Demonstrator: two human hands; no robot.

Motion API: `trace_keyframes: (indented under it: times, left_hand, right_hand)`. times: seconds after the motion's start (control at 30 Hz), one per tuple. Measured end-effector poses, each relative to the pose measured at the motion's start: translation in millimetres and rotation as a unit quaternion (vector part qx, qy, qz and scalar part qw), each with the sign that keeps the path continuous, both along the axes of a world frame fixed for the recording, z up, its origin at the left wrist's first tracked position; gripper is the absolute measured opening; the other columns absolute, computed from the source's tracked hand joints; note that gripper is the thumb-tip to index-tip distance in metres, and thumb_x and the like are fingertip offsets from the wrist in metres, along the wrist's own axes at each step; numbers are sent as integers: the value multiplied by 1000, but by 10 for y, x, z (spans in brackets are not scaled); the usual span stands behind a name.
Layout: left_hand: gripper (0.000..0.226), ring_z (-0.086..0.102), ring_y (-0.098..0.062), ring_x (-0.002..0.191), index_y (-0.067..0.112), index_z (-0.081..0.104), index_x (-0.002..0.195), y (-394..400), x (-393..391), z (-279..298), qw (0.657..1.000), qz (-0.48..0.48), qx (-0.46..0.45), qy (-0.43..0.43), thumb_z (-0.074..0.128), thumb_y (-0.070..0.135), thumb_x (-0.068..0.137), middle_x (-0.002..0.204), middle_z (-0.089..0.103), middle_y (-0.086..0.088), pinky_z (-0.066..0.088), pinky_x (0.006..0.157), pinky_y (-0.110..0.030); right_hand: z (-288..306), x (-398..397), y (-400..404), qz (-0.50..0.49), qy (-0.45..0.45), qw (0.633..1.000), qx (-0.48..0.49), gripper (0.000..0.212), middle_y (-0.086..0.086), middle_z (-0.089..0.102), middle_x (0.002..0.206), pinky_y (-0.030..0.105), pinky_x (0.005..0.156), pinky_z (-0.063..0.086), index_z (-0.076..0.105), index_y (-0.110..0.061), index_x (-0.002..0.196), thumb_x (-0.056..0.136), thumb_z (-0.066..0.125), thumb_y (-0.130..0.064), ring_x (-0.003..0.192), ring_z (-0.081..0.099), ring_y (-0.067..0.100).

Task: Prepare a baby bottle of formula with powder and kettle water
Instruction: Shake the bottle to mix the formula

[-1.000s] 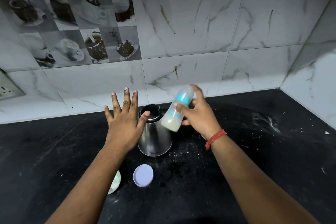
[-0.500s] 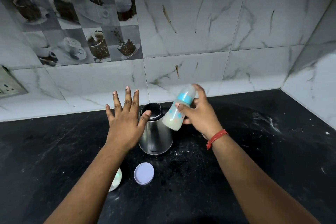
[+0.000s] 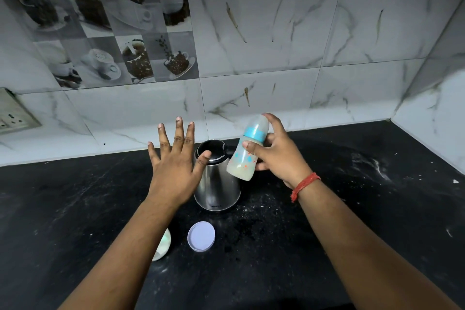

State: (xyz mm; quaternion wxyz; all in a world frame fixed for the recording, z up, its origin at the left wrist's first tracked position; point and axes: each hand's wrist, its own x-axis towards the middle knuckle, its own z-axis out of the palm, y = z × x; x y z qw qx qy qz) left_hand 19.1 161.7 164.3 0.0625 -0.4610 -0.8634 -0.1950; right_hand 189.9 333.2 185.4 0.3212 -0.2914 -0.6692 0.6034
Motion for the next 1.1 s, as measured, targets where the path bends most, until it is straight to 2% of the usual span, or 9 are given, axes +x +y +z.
trace_keyframes:
  times: [0.13,0.27,0.4,0.5,0.63,0.73,0.87,1.0,1.1]
  left_hand:
    - [81,-35,-26,152,36,-12,162,-7,2,-20,1000,2,5,-5,2,77,93,167,-28,10,-12,123,-62]
    - [80,-36,-26,151,37,-15,160,-8,8,-29,1000,2,-6,-2,1,77,92,167,-29,10,-12,123,-63]
    - [80,-35,-27,151,37,-15,160,-8,10,-45,1000,4,-6,-3,1,76,92,167,-29,9,-11,124,-63]
    - [81,-34,-28,152,37,-14,161,1,10,-53,1000,3,-5,-2,1,76,92,168,-27,9,-9,123,-64]
    - [82,-34,-28,152,36,-14,161,14,4,-46,1000,5,-1,-10,1,77,91,168,-28,9,-10,123,-64]
    - [81,-34,-27,152,38,-15,161,-5,0,-57,1000,1,0,-5,1,77,92,168,-27,9,-10,123,-64]
    - [82,-35,-27,152,38,-17,160,-4,-22,-73,1000,7,-2,-14,-1,78,91,168,-29,9,-11,123,-64]
    - [81,-34,-27,152,38,-15,161,-8,-32,-76,1000,4,0,-9,0,77,92,168,-28,9,-9,123,-64]
    - [81,-34,-28,152,37,-14,161,6,-55,-66,1000,9,3,-13,1,77,92,168,-27,8,-10,123,-65]
  right_hand:
    - [-43,16,33,-120,94,988,-24,71,4,64,120,46,70,64,29,-40,145,92,74,-24,102,74,22]
    - [-63,35,-11,-7,10,1000,-9,74,5,63,121,48,71,65,31,-40,146,92,74,-15,104,72,25]
    - [-36,38,84,-173,137,975,-30,69,1,65,119,49,71,64,30,-40,143,92,73,-22,99,74,17]
    - [-39,-18,27,-50,56,997,-16,67,9,67,119,49,70,64,35,-42,139,92,74,-17,104,73,25]
    - [-5,3,53,-124,130,983,-45,67,9,66,120,48,71,64,32,-38,142,93,73,-18,103,74,24]
    - [-4,-7,15,-13,25,1000,-14,67,9,66,118,52,71,64,35,-40,140,92,74,-16,101,74,27]
    - [-4,7,33,-116,115,986,-40,62,6,65,117,45,70,64,33,-38,138,94,72,-20,101,74,21]
    - [-47,-34,-21,-37,38,999,10,61,11,67,117,48,69,64,40,-49,129,89,77,-22,100,74,25]
    - [-27,-8,17,-158,143,977,-14,63,8,66,120,45,70,64,32,-47,133,93,74,-23,99,75,20]
